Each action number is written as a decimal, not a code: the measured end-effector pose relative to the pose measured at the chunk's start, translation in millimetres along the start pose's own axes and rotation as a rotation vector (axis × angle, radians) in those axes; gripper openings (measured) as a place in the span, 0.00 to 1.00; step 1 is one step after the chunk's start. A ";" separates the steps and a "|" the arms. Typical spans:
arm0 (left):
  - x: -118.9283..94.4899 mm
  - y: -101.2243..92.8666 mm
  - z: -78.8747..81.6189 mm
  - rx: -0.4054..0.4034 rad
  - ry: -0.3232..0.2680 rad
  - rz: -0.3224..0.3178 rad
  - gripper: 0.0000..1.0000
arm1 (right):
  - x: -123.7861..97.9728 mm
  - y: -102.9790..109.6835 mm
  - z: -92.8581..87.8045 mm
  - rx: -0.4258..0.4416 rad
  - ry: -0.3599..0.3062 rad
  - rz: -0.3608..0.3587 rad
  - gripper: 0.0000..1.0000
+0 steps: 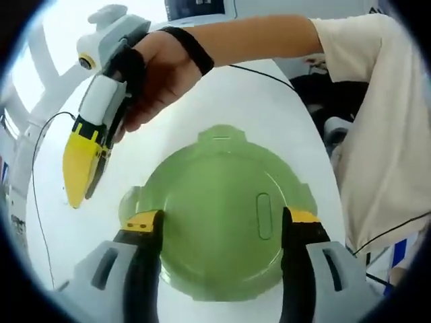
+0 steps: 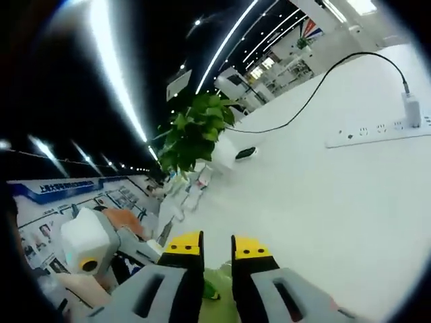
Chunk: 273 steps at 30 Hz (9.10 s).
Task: Open container latches remove lid place lid upside down on tabletop take tomato from container place on tabletop
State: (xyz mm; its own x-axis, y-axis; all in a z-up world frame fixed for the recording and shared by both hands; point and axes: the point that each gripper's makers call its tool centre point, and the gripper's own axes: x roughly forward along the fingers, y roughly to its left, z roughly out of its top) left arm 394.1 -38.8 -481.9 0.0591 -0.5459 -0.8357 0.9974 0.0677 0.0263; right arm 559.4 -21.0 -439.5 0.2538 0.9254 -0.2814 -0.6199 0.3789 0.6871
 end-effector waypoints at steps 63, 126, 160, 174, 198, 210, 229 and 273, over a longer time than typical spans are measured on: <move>-249.5 26.2 -44.9 -0.116 -0.847 1.155 0.69 | -240.1 102.9 14.2 -0.673 -0.688 -0.542 0.57; -223.2 -41.6 -173.2 -0.585 -0.951 1.357 0.69 | -347.8 24.9 -119.1 -0.307 -0.916 -0.856 0.53; -179.1 -59.5 -150.8 -0.460 -0.853 1.106 0.71 | -224.0 63.9 -84.8 -0.397 -0.679 -0.611 0.51; -162.7 -68.4 -149.8 -0.397 -0.799 1.015 0.72 | -173.7 39.5 -111.4 -0.265 -0.595 -0.550 0.51; -147.9 -75.4 -148.9 -0.361 -0.776 0.920 0.72 | -107.7 49.8 -145.7 -0.156 -0.506 -0.447 0.48; -155.7 -73.3 -154.1 -0.364 -0.769 0.949 0.71 | -100.3 59.9 -130.7 -0.188 -0.531 -0.494 0.41; -154.6 -70.1 -162.9 -0.394 -0.753 0.972 0.70 | -118.9 47.4 -113.8 -0.153 -0.562 -0.679 0.06; -154.6 -83.4 -162.3 -0.387 -0.776 0.949 0.69 | -18.5 208.2 -26.0 -0.436 -0.469 -0.349 0.01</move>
State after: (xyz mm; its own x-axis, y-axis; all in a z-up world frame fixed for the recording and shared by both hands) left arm 294.9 175.4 -443.9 0.8749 -0.4828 -0.0379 0.4821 0.8608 0.1628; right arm 406.3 40.7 -308.7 0.7215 0.6905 -0.0517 -0.6595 0.7080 0.2526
